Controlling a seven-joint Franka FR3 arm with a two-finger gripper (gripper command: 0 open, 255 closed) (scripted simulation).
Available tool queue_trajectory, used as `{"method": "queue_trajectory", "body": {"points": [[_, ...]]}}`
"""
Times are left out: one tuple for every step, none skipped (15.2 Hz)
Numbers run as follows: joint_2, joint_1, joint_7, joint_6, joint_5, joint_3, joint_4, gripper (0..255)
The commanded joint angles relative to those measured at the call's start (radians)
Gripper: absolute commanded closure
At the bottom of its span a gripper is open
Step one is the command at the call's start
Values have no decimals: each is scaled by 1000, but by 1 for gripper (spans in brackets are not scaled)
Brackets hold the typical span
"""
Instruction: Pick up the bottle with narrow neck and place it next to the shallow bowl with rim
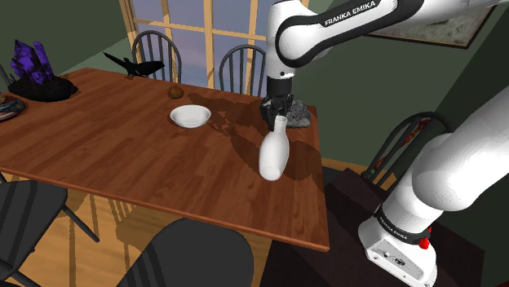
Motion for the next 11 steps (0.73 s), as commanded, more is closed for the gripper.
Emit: {"method": "queue_trajectory", "body": {"points": [[0, 0, 0, 0, 0, 0, 0, 255], [0, 0, 0, 0, 0, 0, 0, 255], [0, 0, 0, 0, 0, 0, 0, 255], [0, 0, 0, 0, 0, 0, 0, 255], [0, 0, 0, 0, 0, 0, 0, 255], [0, 0, 0, 0, 0, 0, 0, 255], [0, 0, 0, 0, 0, 0, 0, 255], [0, 0, 0, 0, 0, 0, 0, 255], [-5, 0, 0, -14, 0, -1, 9, 255], [-10, 0, -1, -28, 1, -1, 18, 255], [-14, 0, -1, -42, 1, -2, 28, 255]]}}
